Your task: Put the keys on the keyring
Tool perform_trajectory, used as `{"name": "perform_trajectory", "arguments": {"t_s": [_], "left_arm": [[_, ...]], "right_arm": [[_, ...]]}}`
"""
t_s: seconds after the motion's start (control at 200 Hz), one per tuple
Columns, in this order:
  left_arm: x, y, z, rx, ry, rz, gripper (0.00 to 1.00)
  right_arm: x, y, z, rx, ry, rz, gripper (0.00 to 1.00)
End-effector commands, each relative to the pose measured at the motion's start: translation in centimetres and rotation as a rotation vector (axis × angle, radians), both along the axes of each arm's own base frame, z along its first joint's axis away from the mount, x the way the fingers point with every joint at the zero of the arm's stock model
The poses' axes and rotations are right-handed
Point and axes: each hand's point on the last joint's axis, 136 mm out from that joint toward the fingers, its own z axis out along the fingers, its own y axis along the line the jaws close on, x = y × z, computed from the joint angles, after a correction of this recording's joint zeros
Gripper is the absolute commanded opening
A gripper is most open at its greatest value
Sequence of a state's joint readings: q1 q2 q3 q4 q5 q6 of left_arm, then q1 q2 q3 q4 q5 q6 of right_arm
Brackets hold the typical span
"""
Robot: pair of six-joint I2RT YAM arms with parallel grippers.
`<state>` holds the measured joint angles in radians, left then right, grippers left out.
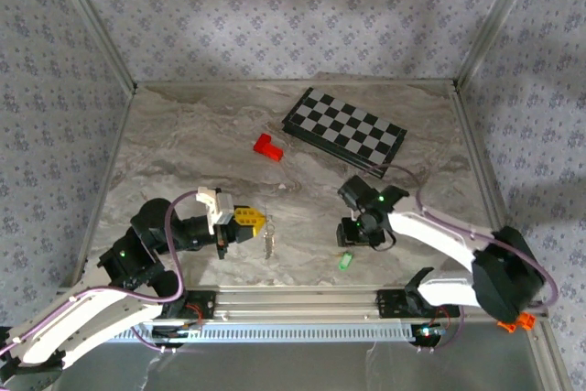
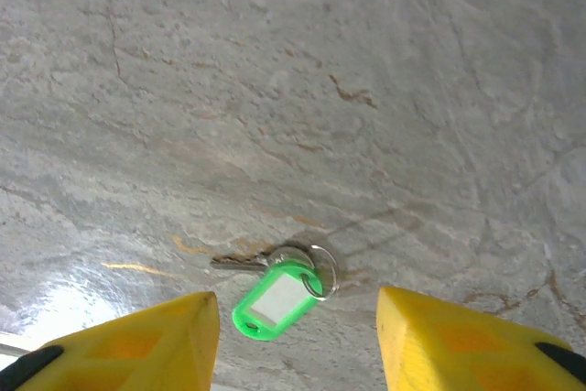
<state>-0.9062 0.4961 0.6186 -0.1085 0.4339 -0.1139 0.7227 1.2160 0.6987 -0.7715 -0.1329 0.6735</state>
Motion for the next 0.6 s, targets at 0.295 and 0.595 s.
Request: {"name": "perform_trajectory", "arguments": {"t_s": [0.295,0.595], "left_arm": [[-0.5,-0.4,2.0,-0.045,-0.039,-0.038,0.0],[-0.4,-0.4,1.9,-0.043,-0.039,-0.033,0.0]], "right_arm": [[-0.5,-0.2,-1.9,0.205,-0.073,-0.328,0.51],[-1.0,0.1,-3.0,0.219,-0.046,-0.339,0.39]]}}
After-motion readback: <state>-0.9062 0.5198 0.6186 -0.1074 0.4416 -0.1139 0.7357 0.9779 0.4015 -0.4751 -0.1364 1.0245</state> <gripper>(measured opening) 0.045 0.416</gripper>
